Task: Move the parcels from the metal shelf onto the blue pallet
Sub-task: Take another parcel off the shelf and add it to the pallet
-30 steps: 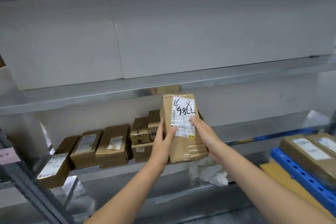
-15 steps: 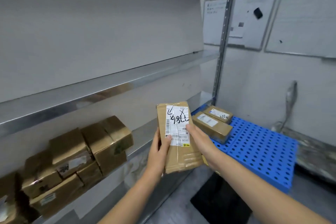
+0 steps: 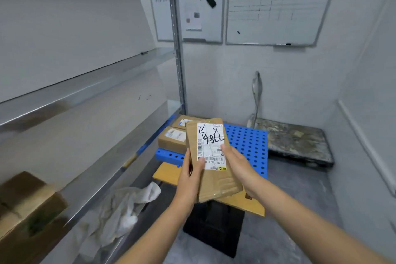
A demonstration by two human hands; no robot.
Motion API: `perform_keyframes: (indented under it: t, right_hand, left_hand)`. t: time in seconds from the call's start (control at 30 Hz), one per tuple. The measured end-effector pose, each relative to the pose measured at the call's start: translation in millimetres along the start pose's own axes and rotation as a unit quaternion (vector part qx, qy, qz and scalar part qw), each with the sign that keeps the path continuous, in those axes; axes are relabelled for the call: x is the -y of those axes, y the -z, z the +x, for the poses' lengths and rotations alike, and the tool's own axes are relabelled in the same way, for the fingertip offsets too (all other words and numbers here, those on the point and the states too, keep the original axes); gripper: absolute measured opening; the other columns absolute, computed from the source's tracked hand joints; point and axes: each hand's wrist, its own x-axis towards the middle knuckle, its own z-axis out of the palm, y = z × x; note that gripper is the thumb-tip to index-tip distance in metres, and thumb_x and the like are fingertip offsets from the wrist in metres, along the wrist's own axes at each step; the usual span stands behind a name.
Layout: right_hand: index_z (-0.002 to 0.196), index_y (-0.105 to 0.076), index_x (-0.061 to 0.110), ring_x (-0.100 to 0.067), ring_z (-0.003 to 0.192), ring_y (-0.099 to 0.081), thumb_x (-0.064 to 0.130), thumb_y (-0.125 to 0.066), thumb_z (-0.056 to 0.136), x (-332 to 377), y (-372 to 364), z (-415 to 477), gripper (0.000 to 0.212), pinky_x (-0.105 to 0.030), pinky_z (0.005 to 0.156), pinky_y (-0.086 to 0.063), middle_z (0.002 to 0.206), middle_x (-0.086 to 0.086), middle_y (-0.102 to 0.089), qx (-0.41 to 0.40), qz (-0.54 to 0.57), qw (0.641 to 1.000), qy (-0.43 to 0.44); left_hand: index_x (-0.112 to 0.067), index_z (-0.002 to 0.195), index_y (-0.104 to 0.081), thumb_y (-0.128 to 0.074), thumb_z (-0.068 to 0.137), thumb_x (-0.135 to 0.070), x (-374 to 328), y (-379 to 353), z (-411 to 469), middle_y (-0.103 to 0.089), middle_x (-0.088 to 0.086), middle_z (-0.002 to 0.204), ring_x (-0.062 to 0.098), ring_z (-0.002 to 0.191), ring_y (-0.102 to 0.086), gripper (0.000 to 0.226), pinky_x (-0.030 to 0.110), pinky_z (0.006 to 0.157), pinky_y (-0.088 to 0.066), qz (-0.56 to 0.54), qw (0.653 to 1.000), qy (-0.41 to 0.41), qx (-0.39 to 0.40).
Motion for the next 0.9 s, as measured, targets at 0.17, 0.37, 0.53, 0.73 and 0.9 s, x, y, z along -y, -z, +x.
perform_keyframes:
  t: [0.17, 0.37, 0.53, 0.73, 0.9]
  right_hand:
    - [0.126, -0.056, 0.033, -0.012, 0.097, -0.068, 0.057, -0.044, 0.095, -6.4, 59.5, 41.0, 0.041, -0.035, 0.087, -0.053, 0.106, 0.011, -0.071, -0.016, 0.002, 1.0, -0.003]
    - [0.124, -0.049, 0.033, -0.011, 0.087, -0.069, 0.057, -0.047, 0.093, -7.9, 153.7, 106.4, 0.039, -0.029, 0.071, -0.053, 0.096, 0.01, -0.072, -0.027, 0.004, 1.0, 0.002]
    - [0.123, -0.053, 0.033, -0.014, 0.095, -0.068, 0.057, -0.049, 0.092, -0.4, 219.8, 161.9, 0.039, -0.036, 0.086, -0.054, 0.104, 0.008, -0.071, -0.015, 0.0, 1.0, 0.015]
    - [0.125, -0.055, 0.029, -0.012, 0.099, -0.067, 0.053, -0.044, 0.096, 5.8, 257.5, 217.0, 0.04, -0.036, 0.087, -0.054, 0.107, 0.007, -0.07, 0.02, -0.013, 1.0, 0.015]
    - [0.123, -0.054, 0.029, -0.003, 0.086, -0.068, 0.053, -0.045, 0.096, 10.1, 265.0, 258.6, 0.037, -0.024, 0.069, -0.052, 0.103, 0.01, -0.072, 0.04, -0.014, 0.999, 0.015]
  left_hand:
    - [-0.033, 0.14, -0.043, -0.057, 0.093, -0.046, 14.0, -59.7, 41.1, -0.067, -0.013, 0.121, 0.004, 0.106, -0.066, 0.051, 0.017, 0.075, -0.054, 0.028, 1.0, 0.004, -0.003]
    - [-0.037, 0.144, -0.037, -0.053, 0.096, -0.043, 24.8, -151.0, 96.4, -0.059, -0.008, 0.134, 0.009, 0.116, -0.061, 0.051, 0.029, 0.09, -0.054, 0.033, 0.999, 0.031, -0.012]
    - [-0.035, 0.147, -0.032, -0.051, 0.098, -0.042, 25.9, -214.5, 147.2, -0.056, -0.008, 0.137, 0.002, 0.109, -0.063, 0.053, 0.012, 0.068, -0.053, 0.034, 0.998, 0.047, -0.02]
    - [-0.033, 0.148, -0.029, -0.05, 0.098, -0.043, 38.5, -254.2, 193.9, -0.054, -0.007, 0.138, 0.007, 0.116, -0.059, 0.055, 0.017, 0.081, -0.053, 0.018, 0.997, 0.051, -0.048]
    - [-0.031, 0.146, -0.032, -0.049, 0.098, -0.04, 46.7, -261.9, 232.5, -0.056, -0.007, 0.135, 0.008, 0.114, -0.06, 0.052, 0.015, 0.076, -0.054, 0.022, 0.996, 0.043, -0.079]
